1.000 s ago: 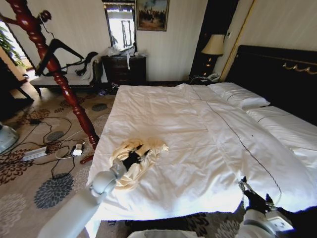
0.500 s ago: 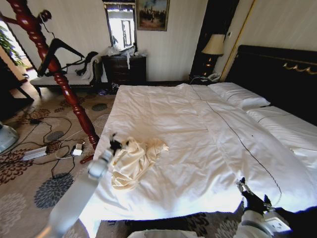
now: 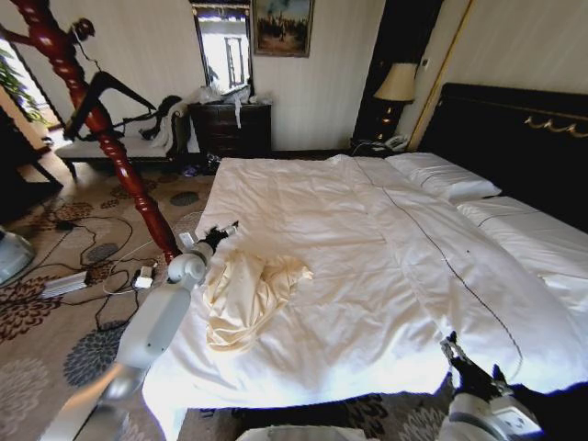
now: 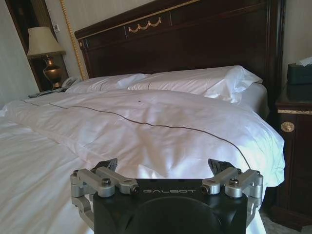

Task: Pick up the clothes from the bed and hang them on the clothes hanger.

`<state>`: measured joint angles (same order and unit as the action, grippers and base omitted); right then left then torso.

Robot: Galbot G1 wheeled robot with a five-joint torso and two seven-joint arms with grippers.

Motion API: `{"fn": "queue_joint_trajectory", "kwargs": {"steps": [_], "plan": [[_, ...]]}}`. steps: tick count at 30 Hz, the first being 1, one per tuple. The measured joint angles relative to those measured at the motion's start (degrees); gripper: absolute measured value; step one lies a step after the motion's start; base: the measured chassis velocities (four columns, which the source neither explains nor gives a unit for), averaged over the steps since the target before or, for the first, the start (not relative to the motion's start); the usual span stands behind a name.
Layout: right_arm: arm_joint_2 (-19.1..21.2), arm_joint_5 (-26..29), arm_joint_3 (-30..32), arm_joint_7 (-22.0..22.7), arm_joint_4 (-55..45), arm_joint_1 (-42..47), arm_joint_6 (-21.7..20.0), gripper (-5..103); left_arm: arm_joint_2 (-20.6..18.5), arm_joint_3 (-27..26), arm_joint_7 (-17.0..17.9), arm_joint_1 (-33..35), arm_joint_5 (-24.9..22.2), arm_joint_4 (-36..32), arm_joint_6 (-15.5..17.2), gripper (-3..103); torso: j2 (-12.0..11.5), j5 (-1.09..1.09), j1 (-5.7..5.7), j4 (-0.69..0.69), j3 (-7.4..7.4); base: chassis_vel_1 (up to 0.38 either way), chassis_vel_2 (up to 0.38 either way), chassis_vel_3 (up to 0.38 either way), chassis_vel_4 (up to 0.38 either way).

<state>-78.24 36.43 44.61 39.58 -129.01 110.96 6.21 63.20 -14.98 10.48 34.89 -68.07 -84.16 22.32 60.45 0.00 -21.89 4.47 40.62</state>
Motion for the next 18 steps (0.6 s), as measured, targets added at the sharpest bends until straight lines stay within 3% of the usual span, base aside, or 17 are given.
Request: {"fn": "queue_joint_trajectory", "kwargs": {"steps": [3,5,7,8,10,12,15,16,18], "plan": [[0.0,-0.3,0.0,0.0,0.0,0.2,0.1,100,-0.9,-0.4,-0.5,0.7,0.5,-1.6,0.1,100,0.0,0.0,0.0,0.03,-0.01,0.0,0.0,0.0,0.0],[-0.1,-0.3,0.1,0.0,-0.1,0.4,0.3,100,-2.6,-1.0,-0.3,4.7,3.9,-6.2,0.0,100,0.0,0.0,0.0,-0.01,0.0,0.0,0.0,0.0,0.0],[0.0,-0.3,0.5,0.0,-0.4,0.6,0.6,100,-4.3,-2.3,1.8,11.2,8.7,-13.0,0.2,100,0.0,0.0,0.0,0.0,-0.01,0.0,0.0,0.0,0.0],[0.0,-0.3,0.5,0.0,-0.4,0.6,0.6,100,-4.3,-2.3,1.8,11.2,8.7,-13.0,0.2,100,0.0,0.0,0.0,0.0,-0.01,0.0,0.0,0.0,0.0],[0.2,-0.1,1.2,0.2,-0.4,1.1,1.0,100,-5.0,-3.8,6.4,21.0,12.1,-20.6,1.6,100,0.0,-0.05,0.02,-0.05,-0.01,0.0,0.0,0.0,0.0],[0.3,0.0,1.4,0.2,-0.4,1.3,1.1,100,-4.9,-4.5,7.7,23.7,13.7,-22.4,1.7,100,0.0,-0.05,0.03,-0.05,-0.01,0.0,0.0,0.0,0.0],[0.6,0.4,1.9,0.3,-0.4,1.5,1.2,100,-3.6,-7.3,9.9,33.1,24.9,-27.3,0.5,100,0.0,-0.03,0.03,-0.01,-0.01,0.0,0.0,0.0,0.0],[0.6,0.4,1.9,0.3,-0.4,1.5,1.2,100,-3.6,-7.3,9.9,33.1,24.9,-27.3,0.5,100,0.0,-0.03,0.03,-0.01,-0.01,0.0,0.0,0.0,0.0],[0.6,0.4,1.7,0.4,-0.3,1.3,1.2,100,-3.0,-8.1,10.5,36.5,31.3,-28.6,0.1,100,0.0,0.0,0.03,-0.03,-0.02,0.0,0.0,0.0,0.0]]}}
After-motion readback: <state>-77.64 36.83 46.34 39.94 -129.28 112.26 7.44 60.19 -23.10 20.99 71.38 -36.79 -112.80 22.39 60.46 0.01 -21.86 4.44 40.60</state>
